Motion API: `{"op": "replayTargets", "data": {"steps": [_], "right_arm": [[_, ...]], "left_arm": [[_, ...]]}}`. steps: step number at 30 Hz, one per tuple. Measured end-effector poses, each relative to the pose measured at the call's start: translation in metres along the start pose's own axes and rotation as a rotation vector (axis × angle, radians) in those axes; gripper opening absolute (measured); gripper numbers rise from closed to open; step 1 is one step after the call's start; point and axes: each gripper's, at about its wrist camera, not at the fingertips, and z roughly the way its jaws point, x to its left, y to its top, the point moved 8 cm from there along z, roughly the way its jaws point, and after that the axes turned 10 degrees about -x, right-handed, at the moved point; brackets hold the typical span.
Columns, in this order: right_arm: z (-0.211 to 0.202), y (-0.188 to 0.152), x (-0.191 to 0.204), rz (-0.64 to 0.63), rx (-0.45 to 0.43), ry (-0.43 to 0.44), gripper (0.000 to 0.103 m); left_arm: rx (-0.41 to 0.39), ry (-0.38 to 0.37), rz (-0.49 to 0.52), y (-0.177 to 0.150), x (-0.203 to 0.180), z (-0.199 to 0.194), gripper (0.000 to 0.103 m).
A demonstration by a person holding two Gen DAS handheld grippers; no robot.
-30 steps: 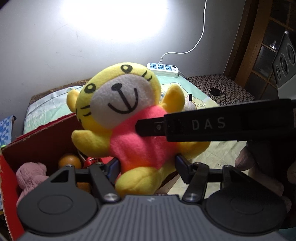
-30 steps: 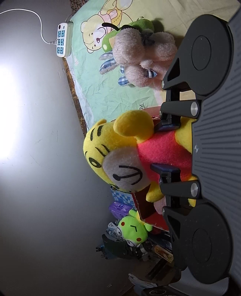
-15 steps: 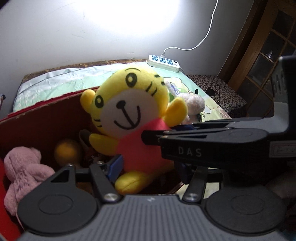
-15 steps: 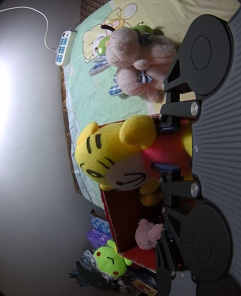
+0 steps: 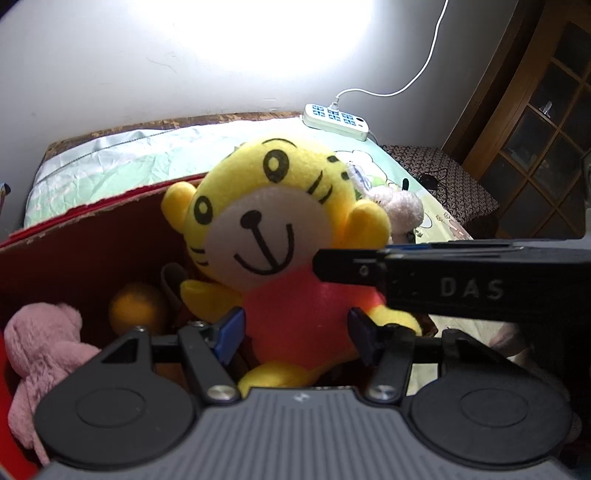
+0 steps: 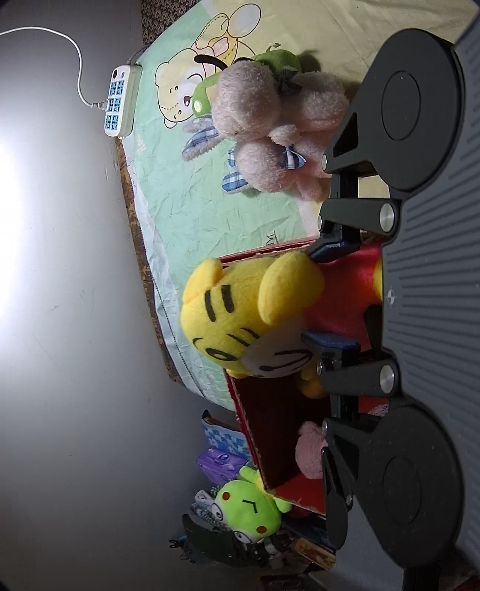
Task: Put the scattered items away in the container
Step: 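Lower the yellow tiger into the red box with the left gripper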
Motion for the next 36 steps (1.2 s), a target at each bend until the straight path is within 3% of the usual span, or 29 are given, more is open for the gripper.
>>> {"op": "replayTargets", "data": {"steps": [3, 5, 10, 14, 17, 19, 21, 22, 25, 28, 36], "right_arm": [[-0.006, 0.014, -0.002, 0.031, -0.069, 0.020, 0.044], [-0.009, 0.024, 0.001, 0.022, -0.122, 0.039, 0.039], [-0.004, 0.046, 0.024, -0.035, -0.188, 0.150, 0.032], [0.020, 0.050, 0.042, -0.062, -0.121, 0.249, 0.029], [0.044, 0.045, 0.039, -0.039, -0.019, 0.224, 0.029], [0.057, 0.036, 0.032, 0.002, 0.050, 0.206, 0.018], [0.067, 0.028, 0.023, 0.034, 0.100, 0.176, 0.013], [0.072, 0.025, 0.019, 0.040, 0.117, 0.154, 0.004], [0.085, 0.018, 0.002, 0.106, 0.168, 0.123, 0.000], [0.090, 0.018, -0.005, 0.151, 0.184, 0.137, 0.000], [0.085, 0.018, 0.005, 0.022, 0.133, 0.140, 0.000]], "left_arm": [[0.017, -0.005, 0.006, 0.001, -0.002, 0.006, 0.060], [0.030, -0.005, 0.016, -0.001, -0.002, 0.009, 0.063], [0.047, -0.027, -0.013, -0.003, 0.001, 0.015, 0.065], [0.055, -0.023, -0.018, -0.007, 0.006, 0.019, 0.072], [0.059, -0.034, -0.033, -0.007, 0.007, 0.019, 0.071], [0.075, -0.036, -0.034, -0.008, 0.007, 0.020, 0.071], [0.099, -0.040, -0.048, -0.010, 0.007, 0.023, 0.072], [0.109, -0.035, -0.056, -0.012, 0.008, 0.024, 0.071], [0.133, -0.023, -0.090, -0.013, 0.013, 0.026, 0.071], [0.138, -0.024, -0.112, -0.013, 0.015, 0.026, 0.071], [0.144, -0.003, -0.118, -0.016, 0.016, 0.022, 0.072]]}}
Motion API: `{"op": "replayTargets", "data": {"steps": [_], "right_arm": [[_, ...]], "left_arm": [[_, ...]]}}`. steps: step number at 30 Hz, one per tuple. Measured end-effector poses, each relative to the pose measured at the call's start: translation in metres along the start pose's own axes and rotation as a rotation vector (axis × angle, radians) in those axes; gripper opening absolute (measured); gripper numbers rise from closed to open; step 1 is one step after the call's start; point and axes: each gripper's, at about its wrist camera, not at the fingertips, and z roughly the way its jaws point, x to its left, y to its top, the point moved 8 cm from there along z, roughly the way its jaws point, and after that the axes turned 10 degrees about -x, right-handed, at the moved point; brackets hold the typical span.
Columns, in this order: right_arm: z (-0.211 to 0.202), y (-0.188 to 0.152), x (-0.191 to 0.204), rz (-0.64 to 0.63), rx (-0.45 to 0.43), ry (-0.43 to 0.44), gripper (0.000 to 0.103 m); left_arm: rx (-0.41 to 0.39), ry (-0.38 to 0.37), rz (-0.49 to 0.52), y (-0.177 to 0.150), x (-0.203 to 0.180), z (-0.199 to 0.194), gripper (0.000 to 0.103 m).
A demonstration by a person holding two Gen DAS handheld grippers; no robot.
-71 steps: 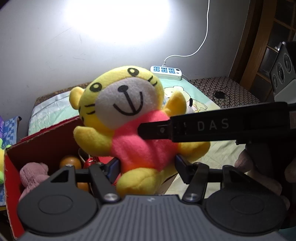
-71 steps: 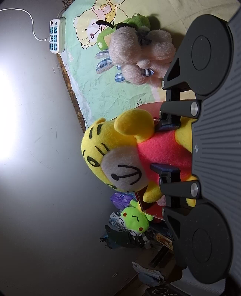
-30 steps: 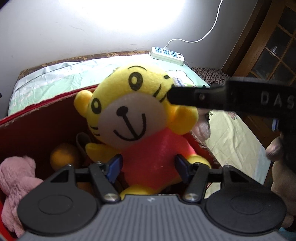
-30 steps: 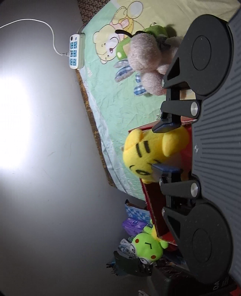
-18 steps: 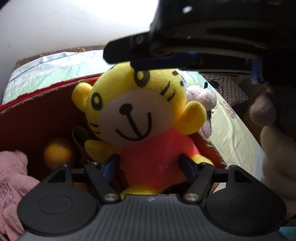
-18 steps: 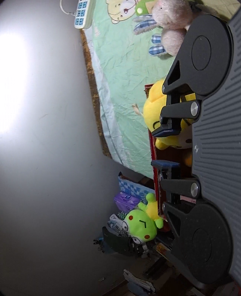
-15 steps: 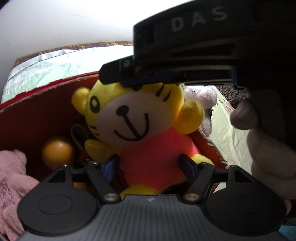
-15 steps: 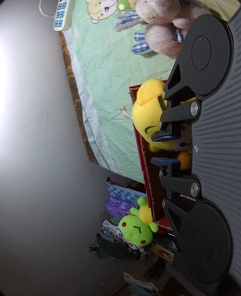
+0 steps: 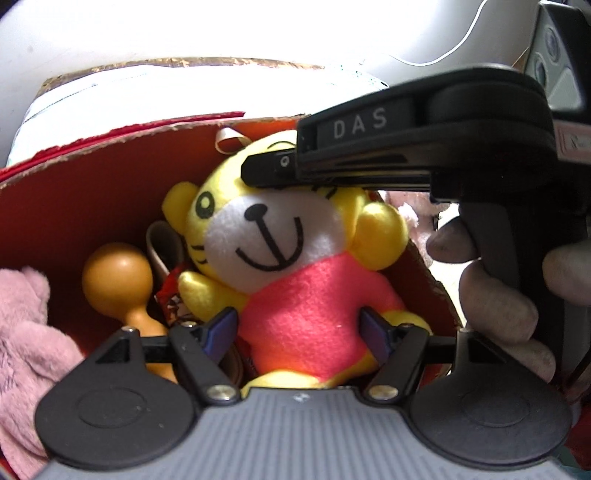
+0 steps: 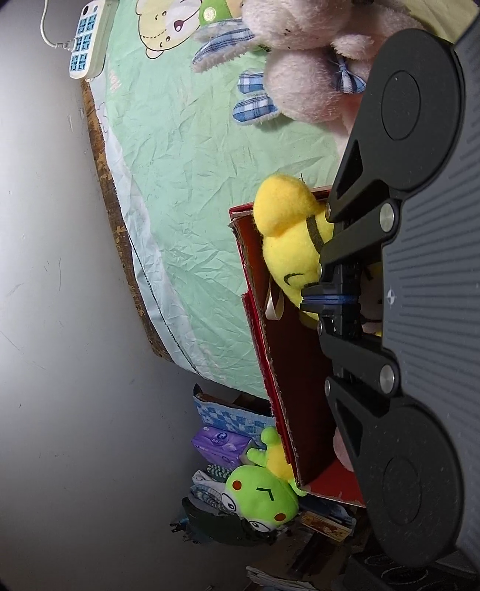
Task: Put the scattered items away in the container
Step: 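Lower the yellow tiger into the red box with the left gripper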
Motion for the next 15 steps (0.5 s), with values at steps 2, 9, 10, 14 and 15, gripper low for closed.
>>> {"op": "replayTargets", "data": {"steps": [2, 9, 10, 14, 15], "right_arm": [[-0.005, 0.001, 0.002, -0.026, -0.020, 0.003, 0.000], [-0.023, 0.004, 0.008, -0.051, -0.053, 0.026, 0.002], [-0.025, 0.002, 0.009, -0.059, -0.056, 0.027, 0.002], [-0.030, -0.003, 0.008, -0.060, -0.061, 0.025, 0.002], [-0.031, -0.004, 0.006, -0.050, -0.060, 0.027, 0.002]], "left_arm": [[-0.009, 0.015, 0.015, -0.001, -0.001, -0.002, 0.077], [-0.030, 0.064, 0.033, -0.002, -0.003, -0.010, 0.087], [-0.032, 0.067, 0.031, -0.002, -0.003, -0.012, 0.087], [-0.040, 0.081, 0.025, -0.003, -0.002, -0.019, 0.088], [-0.042, 0.084, 0.024, -0.003, -0.002, -0.021, 0.088]]}}
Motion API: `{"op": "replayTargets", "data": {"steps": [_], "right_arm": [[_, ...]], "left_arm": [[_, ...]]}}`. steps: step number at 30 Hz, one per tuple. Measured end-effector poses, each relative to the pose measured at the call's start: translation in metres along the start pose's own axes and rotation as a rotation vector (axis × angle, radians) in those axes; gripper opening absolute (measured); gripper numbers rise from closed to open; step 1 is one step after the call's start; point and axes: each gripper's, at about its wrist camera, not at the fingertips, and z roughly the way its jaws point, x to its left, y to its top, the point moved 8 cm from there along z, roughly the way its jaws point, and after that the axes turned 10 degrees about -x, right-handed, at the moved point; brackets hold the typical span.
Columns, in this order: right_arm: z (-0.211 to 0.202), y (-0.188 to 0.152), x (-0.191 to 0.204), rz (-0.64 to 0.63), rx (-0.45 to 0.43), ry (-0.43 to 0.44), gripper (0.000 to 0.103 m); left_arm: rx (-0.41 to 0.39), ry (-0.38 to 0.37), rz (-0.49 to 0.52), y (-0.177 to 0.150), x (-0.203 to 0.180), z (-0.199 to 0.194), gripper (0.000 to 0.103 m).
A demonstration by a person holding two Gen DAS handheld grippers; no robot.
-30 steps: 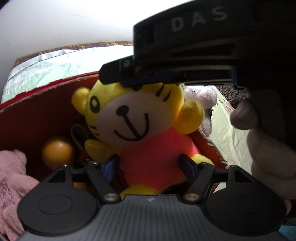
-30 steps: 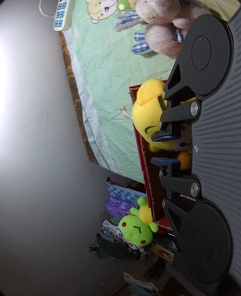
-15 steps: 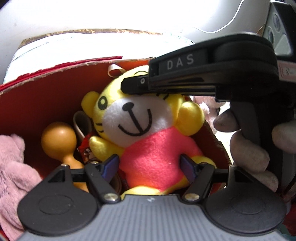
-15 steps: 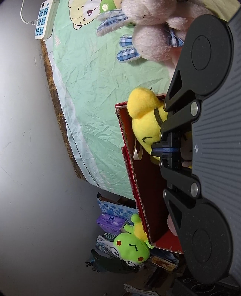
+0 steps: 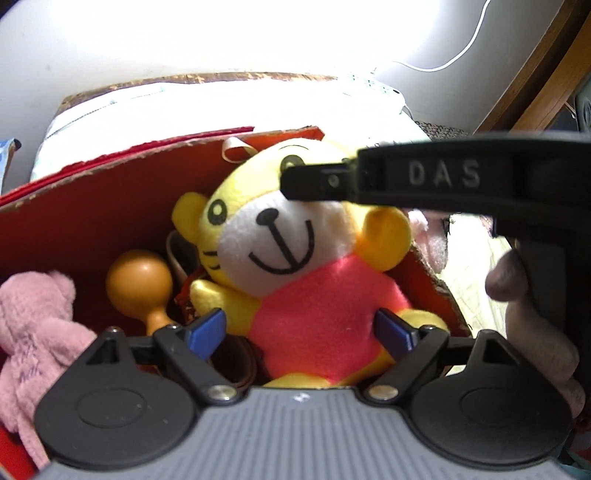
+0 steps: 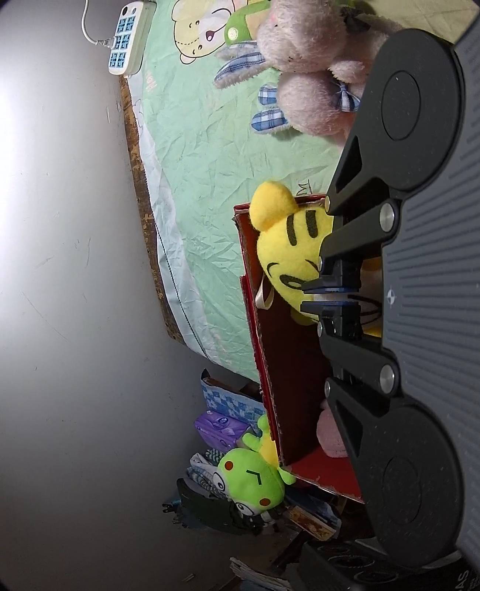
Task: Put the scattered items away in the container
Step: 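Lower the yellow tiger into the red box with the left gripper, then open the left gripper and release the tiger inside the box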
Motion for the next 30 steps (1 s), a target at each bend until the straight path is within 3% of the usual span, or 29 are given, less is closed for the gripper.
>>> {"op": "replayTargets", "data": {"steps": [9, 18, 30], "right_arm": [[-0.010, -0.010, -0.007, 0.047, -0.001, 0.005, 0.002], [-0.025, -0.019, -0.005, 0.056, 0.009, 0.018, 0.007], [-0.049, -0.027, -0.003, 0.017, -0.102, -0.014, 0.011]], "left_arm": [[-0.019, 0.001, 0.008, 0.005, -0.006, -0.007, 0.087], [-0.024, 0.060, 0.015, -0.001, -0.012, -0.010, 0.087], [-0.033, 0.153, 0.039, -0.005, -0.016, -0.015, 0.087]]}}
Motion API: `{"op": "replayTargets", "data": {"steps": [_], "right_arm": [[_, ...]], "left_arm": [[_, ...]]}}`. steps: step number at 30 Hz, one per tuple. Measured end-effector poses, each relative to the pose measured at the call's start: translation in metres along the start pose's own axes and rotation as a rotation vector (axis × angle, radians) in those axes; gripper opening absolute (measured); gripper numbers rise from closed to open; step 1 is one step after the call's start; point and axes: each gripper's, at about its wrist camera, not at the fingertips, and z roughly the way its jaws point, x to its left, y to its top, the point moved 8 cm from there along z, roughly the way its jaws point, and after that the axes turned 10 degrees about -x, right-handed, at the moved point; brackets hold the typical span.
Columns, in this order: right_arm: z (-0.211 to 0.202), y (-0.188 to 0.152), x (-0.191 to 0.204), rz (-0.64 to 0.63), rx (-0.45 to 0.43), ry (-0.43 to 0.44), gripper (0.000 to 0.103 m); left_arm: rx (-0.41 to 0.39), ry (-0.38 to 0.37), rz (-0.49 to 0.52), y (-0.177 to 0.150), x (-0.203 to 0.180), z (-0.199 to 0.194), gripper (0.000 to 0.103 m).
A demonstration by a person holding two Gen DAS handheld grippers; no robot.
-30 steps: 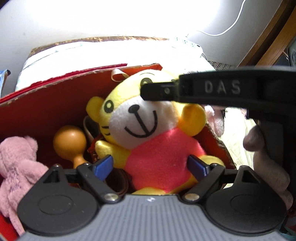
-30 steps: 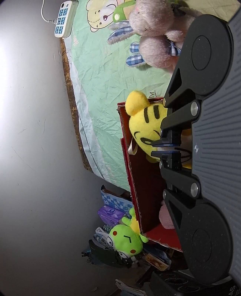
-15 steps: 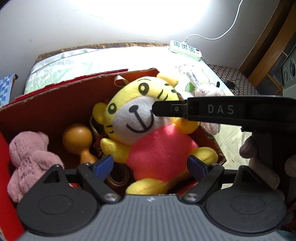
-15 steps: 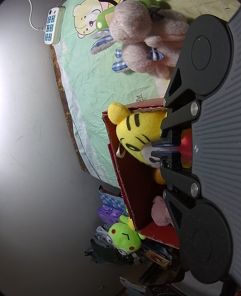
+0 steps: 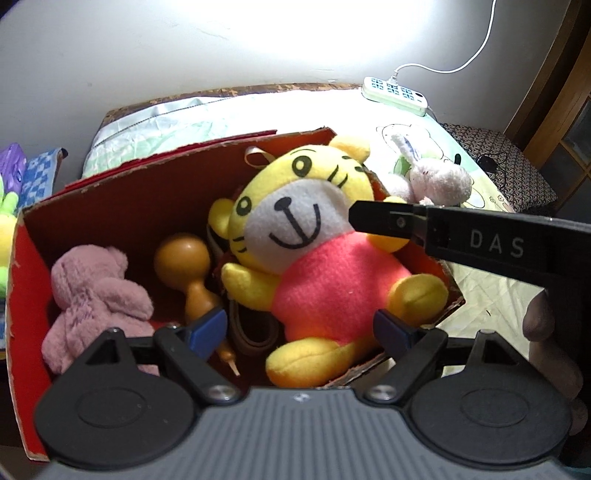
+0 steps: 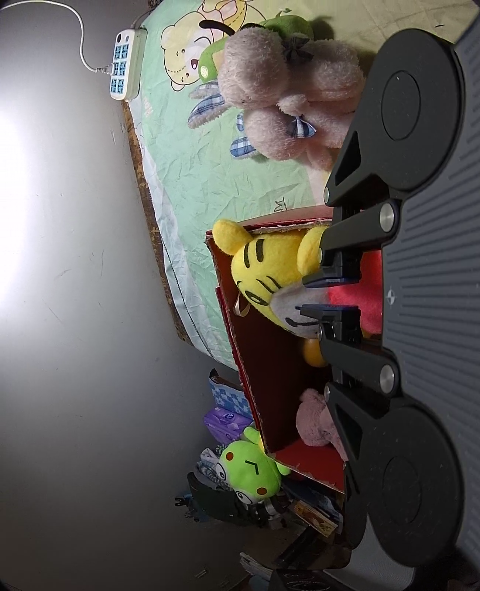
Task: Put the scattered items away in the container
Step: 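Open the left gripper and release the tiger inside the box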
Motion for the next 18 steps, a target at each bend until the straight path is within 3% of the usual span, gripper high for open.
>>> {"op": "replayTargets", "data": {"steps": [7, 18], "right_arm": [[-0.009, -0.002, 0.004, -0.057, -0.025, 0.004, 0.013], [-0.032, 0.002, -0.009, 0.010, -0.071, 0.041, 0.014]], "left_arm": [[-0.020, 0.029, 0.015, 0.003, -0.006, -0.012, 0.087], [-0.029, 0.109, 0.036, 0.004, -0.015, -0.017, 0.089]]}}
